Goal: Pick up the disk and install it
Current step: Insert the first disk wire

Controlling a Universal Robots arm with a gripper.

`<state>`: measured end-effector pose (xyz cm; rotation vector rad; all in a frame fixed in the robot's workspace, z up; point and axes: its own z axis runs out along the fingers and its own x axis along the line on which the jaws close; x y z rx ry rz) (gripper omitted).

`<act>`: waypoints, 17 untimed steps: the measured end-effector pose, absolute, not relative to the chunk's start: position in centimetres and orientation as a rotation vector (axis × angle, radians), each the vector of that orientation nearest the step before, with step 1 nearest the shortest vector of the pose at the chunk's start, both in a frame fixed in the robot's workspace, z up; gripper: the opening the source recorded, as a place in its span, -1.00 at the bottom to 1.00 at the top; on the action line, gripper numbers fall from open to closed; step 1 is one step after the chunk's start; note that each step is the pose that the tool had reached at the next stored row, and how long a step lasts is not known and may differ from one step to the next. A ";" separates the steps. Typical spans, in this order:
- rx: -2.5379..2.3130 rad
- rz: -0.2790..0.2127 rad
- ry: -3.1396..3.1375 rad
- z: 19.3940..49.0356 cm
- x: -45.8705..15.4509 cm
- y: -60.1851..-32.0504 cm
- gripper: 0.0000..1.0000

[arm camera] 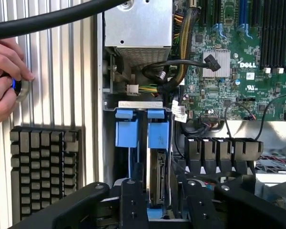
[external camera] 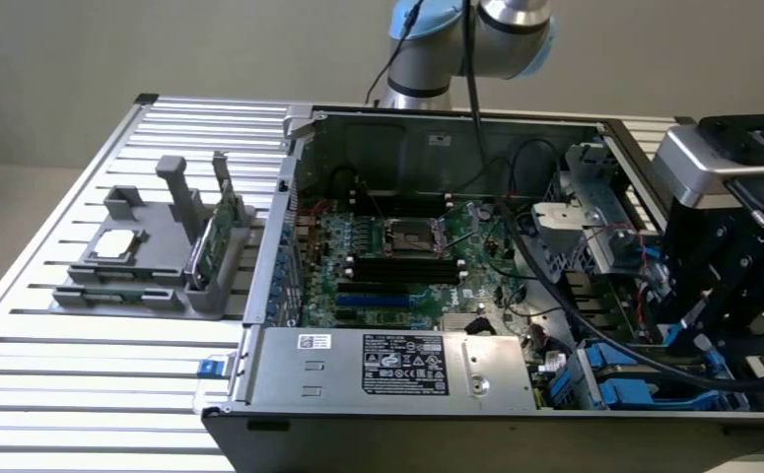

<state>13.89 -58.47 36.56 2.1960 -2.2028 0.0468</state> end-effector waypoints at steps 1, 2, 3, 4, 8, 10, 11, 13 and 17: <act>2.196 0.047 -2.203 36.7 13.9 -58.5 -0.32; 2.196 0.047 -2.203 36.9 13.9 -58.5 -0.32; 2.196 0.047 -2.203 37.1 13.9 -58.5 -0.46; 2.196 0.047 -2.203 37.3 13.9 -58.5 -0.46; 2.182 0.046 -2.216 37.9 13.9 -58.5 -0.46; 2.152 0.046 -2.246 38.0 13.9 -58.5 -0.46; 2.134 0.045 -2.262 38.1 13.9 -58.5 -0.46; 2.099 0.044 -2.294 38.2 13.9 -58.5 -0.46; 2.028 0.043 -2.356 38.3 13.9 -58.5 -0.46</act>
